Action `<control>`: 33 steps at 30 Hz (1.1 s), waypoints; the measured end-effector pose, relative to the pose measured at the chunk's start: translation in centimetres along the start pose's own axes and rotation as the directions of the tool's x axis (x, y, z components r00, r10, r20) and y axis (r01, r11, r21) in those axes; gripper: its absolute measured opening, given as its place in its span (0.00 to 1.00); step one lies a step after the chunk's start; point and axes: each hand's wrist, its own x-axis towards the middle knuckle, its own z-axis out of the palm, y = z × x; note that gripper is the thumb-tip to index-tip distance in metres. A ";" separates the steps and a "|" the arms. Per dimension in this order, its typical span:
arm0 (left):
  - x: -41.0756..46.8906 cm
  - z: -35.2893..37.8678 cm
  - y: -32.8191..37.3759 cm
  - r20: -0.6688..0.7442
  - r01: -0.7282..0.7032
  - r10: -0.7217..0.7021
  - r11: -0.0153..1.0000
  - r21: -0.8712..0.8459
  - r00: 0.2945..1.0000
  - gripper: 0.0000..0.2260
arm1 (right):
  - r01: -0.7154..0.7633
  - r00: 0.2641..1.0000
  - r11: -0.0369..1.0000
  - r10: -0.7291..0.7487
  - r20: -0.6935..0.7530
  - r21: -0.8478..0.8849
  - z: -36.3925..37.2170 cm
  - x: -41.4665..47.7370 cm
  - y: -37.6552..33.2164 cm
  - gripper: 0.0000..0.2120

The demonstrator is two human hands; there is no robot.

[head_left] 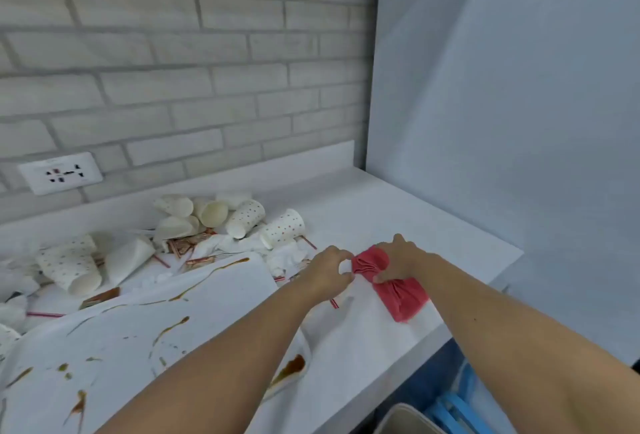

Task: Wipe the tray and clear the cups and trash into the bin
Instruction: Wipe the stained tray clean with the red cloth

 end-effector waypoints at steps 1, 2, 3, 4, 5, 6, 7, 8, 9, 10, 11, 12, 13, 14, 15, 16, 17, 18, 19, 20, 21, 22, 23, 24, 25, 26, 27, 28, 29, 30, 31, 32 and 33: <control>0.1 0.3 0.1 0.018 -0.003 0.002 1.000 0.024 1.000 0.20 | -0.016 1.000 1.000 0.016 0.003 0.010 0.5 0.0 0.2 0.36; 0.3 0.6 0.1 0.018 -0.005 0.004 0.999 0.042 1.000 0.20 | -0.035 0.999 0.999 0.035 -0.006 0.024 0.9 0.1 0.4 0.37; 0.3 0.9 0.0 0.030 0.004 -0.006 0.998 0.058 1.000 0.21 | -0.051 0.999 0.998 0.051 0.001 0.027 1.5 0.2 0.5 0.38; 0.4 1.1 -0.2 0.031 0.006 -0.008 0.998 0.064 0.999 0.21 | -0.066 0.998 0.997 0.066 -0.005 0.027 2.1 0.3 0.6 0.38; 0.6 1.4 -0.2 0.039 0.011 -0.013 0.998 0.065 0.999 0.21 | -0.078 0.997 0.997 0.078 -0.004 0.015 2.5 0.5 0.6 0.37; 0.7 1.6 -0.4 0.039 0.010 -0.013 0.998 0.061 0.999 0.21 | -0.085 0.996 0.996 0.085 -0.007 -0.003 2.9 0.8 0.6 0.35; 0.9 1.7 -0.5 0.037 0.014 -0.016 0.998 0.058 0.999 0.21 | -0.091 0.996 0.996 0.091 -0.015 -0.025 3.1 1.0 0.5 0.33; 1.0 1.8 -0.6 0.021 0.008 -0.009 0.998 0.060 1.000 0.20 | -0.092 0.995 0.995 0.091 -0.034 -0.041 3.2 1.1 0.4 0.30; 1.0 1.8 -0.8 0.021 0.013 -0.014 0.998 0.058 1.000 0.20 | -0.092 0.995 0.995 0.090 -0.045 -0.049 3.3 1.2 0.1 0.28; 1.1 1.9 -0.9 0.015 0.009 -0.010 0.998 0.058 1.000 0.20 | -0.088 0.995 0.995 0.085 -0.060 -0.049 3.5 1.3 -0.1 0.26; 1.0 1.9 -1.0 0.011 0.007 -0.008 0.999 0.053 1.000 0.19 | -0.084 0.994 0.996 0.081 -0.076 -0.043 3.6 1.4 -0.4 0.24; 0.9 2.0 -1.0 0.003 0.000 0.000 0.999 0.051 1.000 0.19 | -0.080 0.992 0.996 0.076 -0.097 -0.036 3.6 1.5 -0.5 0.23; 0.8 1.9 -1.1 -0.008 -0.006 0.006 0.999 0.047 1.000 0.18 | -0.078 0.991 0.997 0.074 -0.110 -0.030 3.8 1.5 -0.7 0.22; 0.7 1.9 -1.2 -0.033 -0.012 0.014 0.999 0.040 0.999 0.17 | -0.076 0.990 0.997 0.073 -0.118 -0.018 4.0 1.7 -0.8 0.21; 0.5 1.7 -1.4 -0.068 -0.016 0.017 1.000 0.022 0.998 0.16 | -0.077 0.990 0.997 0.077 -0.119 0.005 4.2 1.7 -0.9 0.21; 0.2 1.5 -1.5 -0.113 -0.020 0.020 1.000 -0.005 0.993 0.15 | -0.076 0.989 0.996 0.080 -0.122 0.039 4.4 1.8 -1.0 0.21; -0.1 1.3 -1.8 -0.172 -0.029 0.023 0.999 -0.034 0.985 0.14 | -0.083 0.987 0.993 0.093 -0.127 0.084 4.5 1.8 -1.1 0.22; -0.4 0.9 -2.1 -0.241 -0.036 0.020 0.998 -0.060 0.970 0.13 | -0.087 0.984 0.988 0.105 -0.145 0.130 4.4 1.8 -1.3 0.23; -0.8 0.5 -2.4 -0.311 -0.039 0.009 0.995 -0.092 0.951 0.13 | -0.089 0.977 0.981 0.119 -0.175 0.171 4.3 1.7 -1.7 0.23; -1.2 0.1 -2.9 -0.377 -0.043 -0.007 0.992 -0.123 0.926 0.12 | -0.082 0.966 0.975 0.128 -0.223 0.205 4.0 1.6 -2.2 0.23; -1.6 -0.5 -3.4 -0.434 -0.041 -0.029 0.988 -0.149 0.900 0.11 | -0.064 0.953 0.970 0.129 -0.274 0.233 3.6 1.5 -2.8 0.23; -2.1 -1.0 -4.0 -0.485 -0.035 -0.049 0.986 -0.163 0.873 0.11 | -0.032 0.938 0.964 0.119 -0.326 0.263 3.0 1.3 -3.7 0.22; -2.6 -1.6 -4.6 -0.525 -0.022 -0.071 0.985 -0.169 0.848 0.11 | 0.016 0.925 0.953 0.101 -0.365 0.304 2.4 1.2 -4.7 0.21; -3.3 -2.3 -5.4 -0.558 -0.004 -0.093 0.985 -0.170 0.824 0.11 | 0.082 0.914 0.931 0.073 -0.400 0.355 1.8 1.0 -5.9 0.20; -4.0 -2.9 -6.3 -0.585 0.015 -0.114 0.985 -0.171 0.803 0.11 | 0.152 0.906 0.900 0.038 -0.423 0.408 1.2 0.9 -7.2 0.20; -4.8 -3.6 -7.2 -0.607 0.032 -0.132 0.984 -0.174 0.784 0.10 | 0.222 0.899 0.866 -0.003 -0.438 0.449 0.7 0.7 -8.6 0.19; -5.7 -4.2 -8.2 -0.625 0.047 -0.149 0.983 -0.177 0.767 0.10 | 0.276 0.896 0.835 -0.044 -0.442 0.477 0.3 0.5 -10.0 0.19; -6.6 -4.8 -9.2 -0.642 0.065 -0.165 0.982 -0.176 0.749 0.10 | 0.324 0.892 0.808 -0.088 -0.443 0.492 0.1 0.4 -11.5 0.19; -7.6 -5.4 -10.1 -0.660 0.085 -0.181 0.981 -0.176 0.729 0.10 | 0.362 0.890 0.787 -0.133 -0.435 0.499 0.1 0.2 -13.0 0.19; -8.7 -6.0 -11.0 -0.677 0.110 -0.201 0.978 -0.176 0.708 0.10 | 0.394 0.889 0.771 -0.181 -0.421 0.500 0.3 0.0 -14.5 0.19; -9.7 -6.6 -11.9 -0.691 0.137 -0.224 0.974 -0.179 0.687 0.10 | 0.417 0.888 0.761 -0.225 -0.401 0.496 0.6 -0.1 -16.0 0.19; -10.7 -7.1 -12.7 -0.702 0.164 -0.247 0.969 -0.185 0.668 0.10 | 0.440 0.884 0.753 -0.267 -0.384 0.489 1.0 -0.3 -17.4 0.18; -11.7 -7.5 -13.5 -0.708 0.192 -0.273 0.962 -0.194 0.651 0.10 | 0.452 0.883 0.749 -0.301 -0.360 0.484 1.4 -0.6 -18.7 0.18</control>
